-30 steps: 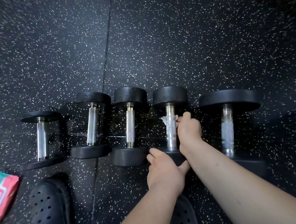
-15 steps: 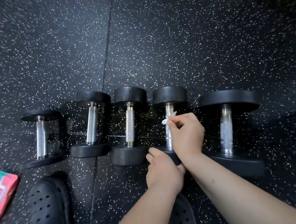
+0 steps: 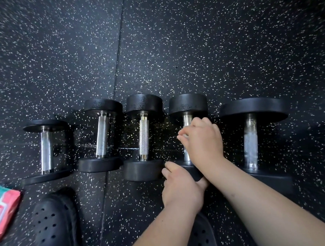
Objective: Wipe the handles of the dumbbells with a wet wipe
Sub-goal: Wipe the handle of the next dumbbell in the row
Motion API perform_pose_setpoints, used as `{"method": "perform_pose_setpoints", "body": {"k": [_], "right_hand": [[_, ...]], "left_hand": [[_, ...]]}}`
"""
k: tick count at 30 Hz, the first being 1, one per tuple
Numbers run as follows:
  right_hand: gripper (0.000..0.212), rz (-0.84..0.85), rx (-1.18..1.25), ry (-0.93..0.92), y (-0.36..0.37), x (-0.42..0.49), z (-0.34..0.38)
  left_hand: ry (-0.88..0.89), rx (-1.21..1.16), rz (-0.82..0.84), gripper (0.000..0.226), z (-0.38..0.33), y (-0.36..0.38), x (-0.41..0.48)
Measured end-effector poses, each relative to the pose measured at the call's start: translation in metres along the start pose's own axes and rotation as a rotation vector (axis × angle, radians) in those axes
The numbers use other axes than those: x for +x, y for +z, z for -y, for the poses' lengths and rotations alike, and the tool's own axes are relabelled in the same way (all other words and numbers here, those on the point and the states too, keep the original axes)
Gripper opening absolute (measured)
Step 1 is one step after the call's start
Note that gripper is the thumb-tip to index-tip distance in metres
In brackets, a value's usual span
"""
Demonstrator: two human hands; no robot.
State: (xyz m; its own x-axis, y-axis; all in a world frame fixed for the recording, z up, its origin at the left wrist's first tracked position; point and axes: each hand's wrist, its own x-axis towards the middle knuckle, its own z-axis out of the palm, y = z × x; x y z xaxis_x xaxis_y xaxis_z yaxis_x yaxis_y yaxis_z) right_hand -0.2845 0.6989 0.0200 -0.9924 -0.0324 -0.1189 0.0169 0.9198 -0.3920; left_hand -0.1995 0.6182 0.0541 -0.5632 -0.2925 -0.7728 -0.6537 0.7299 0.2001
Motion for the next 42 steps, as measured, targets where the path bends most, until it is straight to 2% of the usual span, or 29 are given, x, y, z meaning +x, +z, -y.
{"method": "perform_pose_setpoints", "body": {"k": [3, 9, 16, 24, 30, 37, 42], "right_hand": [[0.008, 0.028, -0.034, -0.001, -0.001, 0.003, 0.000], [0.007, 0.039, 0.087, 0.044, -0.014, 0.000, -0.015], [0.011, 0.072, 0.014, -0.016, -0.002, 0.006, -0.004], [0.009, 0.084, 0.344, 0.079, -0.018, -0.007, -0.028], [0.009, 0.078, 0.326, 0.143, -0.026, -0.005, -0.026], [0.031, 0.089, 0.467, 0.286, -0.023, -0.007, -0.026], [0.011, 0.030, 0.461, 0.355, -0.023, -0.014, -0.022]], "left_hand": [[-0.004, 0.002, 0.008, 0.092, 0.000, 0.000, 0.000], [-0.008, -0.010, 0.017, 0.110, 0.001, 0.003, 0.001], [-0.013, 0.017, 0.000, 0.103, 0.000, 0.002, 0.002], [0.013, -0.008, -0.002, 0.111, 0.001, 0.002, 0.000], [0.005, -0.005, -0.007, 0.109, 0.000, 0.000, -0.001], [0.009, -0.010, -0.007, 0.107, 0.001, 0.000, -0.002], [0.017, -0.026, -0.004, 0.105, 0.001, -0.001, -0.001]]}}
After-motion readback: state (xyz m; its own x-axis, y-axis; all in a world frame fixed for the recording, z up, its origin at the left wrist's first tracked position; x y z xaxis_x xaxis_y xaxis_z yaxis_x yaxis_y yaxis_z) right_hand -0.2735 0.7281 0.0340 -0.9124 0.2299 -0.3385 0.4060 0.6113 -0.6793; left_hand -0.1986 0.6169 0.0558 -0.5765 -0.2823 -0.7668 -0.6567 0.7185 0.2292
